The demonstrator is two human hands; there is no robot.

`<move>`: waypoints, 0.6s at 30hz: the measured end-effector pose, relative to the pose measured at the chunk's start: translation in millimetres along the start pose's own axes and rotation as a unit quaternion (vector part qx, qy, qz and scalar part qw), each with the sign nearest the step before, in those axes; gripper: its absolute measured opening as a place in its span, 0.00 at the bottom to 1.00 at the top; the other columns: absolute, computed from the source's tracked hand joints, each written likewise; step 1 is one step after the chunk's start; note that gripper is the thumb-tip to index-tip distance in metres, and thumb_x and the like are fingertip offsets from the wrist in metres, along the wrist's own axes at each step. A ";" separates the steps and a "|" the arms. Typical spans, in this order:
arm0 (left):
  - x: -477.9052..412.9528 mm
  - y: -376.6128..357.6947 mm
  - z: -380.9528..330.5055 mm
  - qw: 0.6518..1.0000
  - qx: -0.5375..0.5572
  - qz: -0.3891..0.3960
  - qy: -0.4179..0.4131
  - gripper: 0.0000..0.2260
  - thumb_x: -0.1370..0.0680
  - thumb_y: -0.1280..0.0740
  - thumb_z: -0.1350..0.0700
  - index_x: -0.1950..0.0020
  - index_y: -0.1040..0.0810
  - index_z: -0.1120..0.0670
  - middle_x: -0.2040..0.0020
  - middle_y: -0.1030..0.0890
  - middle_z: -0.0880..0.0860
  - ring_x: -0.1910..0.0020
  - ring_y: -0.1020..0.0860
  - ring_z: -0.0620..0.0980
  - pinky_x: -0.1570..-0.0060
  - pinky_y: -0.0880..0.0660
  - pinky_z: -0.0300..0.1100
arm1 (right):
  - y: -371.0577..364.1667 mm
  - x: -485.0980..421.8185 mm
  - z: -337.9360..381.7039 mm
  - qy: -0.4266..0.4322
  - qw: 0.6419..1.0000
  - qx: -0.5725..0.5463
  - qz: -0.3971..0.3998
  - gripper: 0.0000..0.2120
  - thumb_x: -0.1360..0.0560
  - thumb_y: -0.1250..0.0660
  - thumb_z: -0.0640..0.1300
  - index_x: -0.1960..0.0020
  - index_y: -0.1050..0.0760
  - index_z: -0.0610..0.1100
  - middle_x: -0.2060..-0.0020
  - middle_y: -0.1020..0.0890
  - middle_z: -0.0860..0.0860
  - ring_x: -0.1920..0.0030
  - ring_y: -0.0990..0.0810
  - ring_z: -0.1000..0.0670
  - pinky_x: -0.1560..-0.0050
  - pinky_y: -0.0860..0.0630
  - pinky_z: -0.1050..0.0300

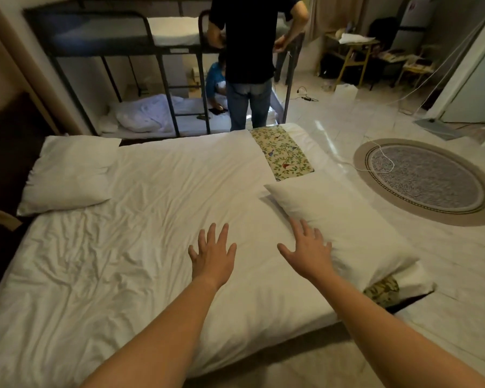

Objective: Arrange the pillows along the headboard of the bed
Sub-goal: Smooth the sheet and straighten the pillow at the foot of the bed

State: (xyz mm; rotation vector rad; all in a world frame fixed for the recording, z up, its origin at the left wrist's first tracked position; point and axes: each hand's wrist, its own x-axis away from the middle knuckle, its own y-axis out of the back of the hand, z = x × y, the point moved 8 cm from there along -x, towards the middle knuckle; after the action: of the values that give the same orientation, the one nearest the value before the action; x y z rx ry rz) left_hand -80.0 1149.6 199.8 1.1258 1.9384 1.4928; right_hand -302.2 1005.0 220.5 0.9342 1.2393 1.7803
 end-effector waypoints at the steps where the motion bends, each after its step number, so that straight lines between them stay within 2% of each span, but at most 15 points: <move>1: -0.1 -5.0 -15.2 1.000 0.005 0.000 0.002 0.28 0.15 0.53 0.38 0.16 0.57 0.38 0.15 0.54 0.47 0.16 0.57 0.55 0.22 0.50 0.66 | 5.4 -4.0 -14.8 -0.001 1.000 0.000 0.005 0.41 0.21 0.44 0.72 0.15 0.57 0.60 0.15 0.50 0.53 0.18 0.45 0.37 0.25 0.42 0.26; 8: -8.3 -36.1 -106.6 1.000 0.020 0.006 0.014 0.28 0.15 0.52 0.38 0.16 0.57 0.38 0.15 0.55 0.47 0.16 0.57 0.55 0.23 0.49 0.67 | 28.9 -28.5 -97.7 0.011 1.000 -0.002 0.029 0.40 0.20 0.44 0.70 0.15 0.56 0.60 0.15 0.52 0.54 0.17 0.48 0.37 0.24 0.46 0.25; 18: -82.8 -64.5 -179.7 0.999 0.026 0.031 0.001 0.29 0.14 0.51 0.38 0.16 0.58 0.39 0.15 0.56 0.46 0.16 0.57 0.55 0.23 0.49 0.67 | 44.1 -95.2 -165.3 -0.018 0.999 -0.017 0.036 0.39 0.20 0.45 0.70 0.15 0.59 0.62 0.15 0.53 0.54 0.17 0.49 0.38 0.24 0.46 0.25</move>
State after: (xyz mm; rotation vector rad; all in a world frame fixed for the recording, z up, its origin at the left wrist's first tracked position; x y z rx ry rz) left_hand -189.4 973.2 185.5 1.2190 1.9711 1.4828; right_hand -413.0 844.3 206.0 0.9976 1.1636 1.8266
